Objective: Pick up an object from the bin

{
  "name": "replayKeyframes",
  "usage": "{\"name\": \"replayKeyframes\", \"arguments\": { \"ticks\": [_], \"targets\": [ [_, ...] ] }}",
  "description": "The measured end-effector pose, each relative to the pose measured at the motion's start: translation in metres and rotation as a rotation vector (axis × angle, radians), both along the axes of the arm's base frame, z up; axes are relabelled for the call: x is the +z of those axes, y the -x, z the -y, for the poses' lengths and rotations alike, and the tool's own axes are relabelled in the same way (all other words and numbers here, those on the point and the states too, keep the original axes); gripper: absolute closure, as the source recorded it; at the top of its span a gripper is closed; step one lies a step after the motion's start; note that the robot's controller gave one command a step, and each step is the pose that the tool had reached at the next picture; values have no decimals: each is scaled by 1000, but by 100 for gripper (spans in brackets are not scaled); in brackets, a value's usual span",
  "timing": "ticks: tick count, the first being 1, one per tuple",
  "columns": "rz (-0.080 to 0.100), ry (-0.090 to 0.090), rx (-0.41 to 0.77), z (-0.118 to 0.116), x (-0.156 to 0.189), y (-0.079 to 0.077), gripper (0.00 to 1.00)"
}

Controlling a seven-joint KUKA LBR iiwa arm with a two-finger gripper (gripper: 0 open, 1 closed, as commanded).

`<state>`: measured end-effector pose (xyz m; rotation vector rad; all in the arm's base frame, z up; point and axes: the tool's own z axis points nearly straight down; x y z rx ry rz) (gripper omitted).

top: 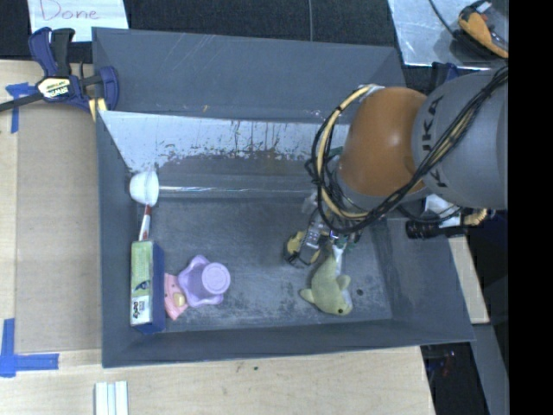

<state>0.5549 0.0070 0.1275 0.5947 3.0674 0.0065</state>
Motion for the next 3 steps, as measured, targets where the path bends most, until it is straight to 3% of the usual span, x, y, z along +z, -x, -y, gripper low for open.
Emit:
{"name": "replayKeyframes", "arguments": {
  "ticks": [1,2,3],
  "targets": [
    [109,44,429,48,-17,37,100],
    [107,52,423,54,-18,38,100],
    [83,47,422,48,-15,31,100]
  ]
}}
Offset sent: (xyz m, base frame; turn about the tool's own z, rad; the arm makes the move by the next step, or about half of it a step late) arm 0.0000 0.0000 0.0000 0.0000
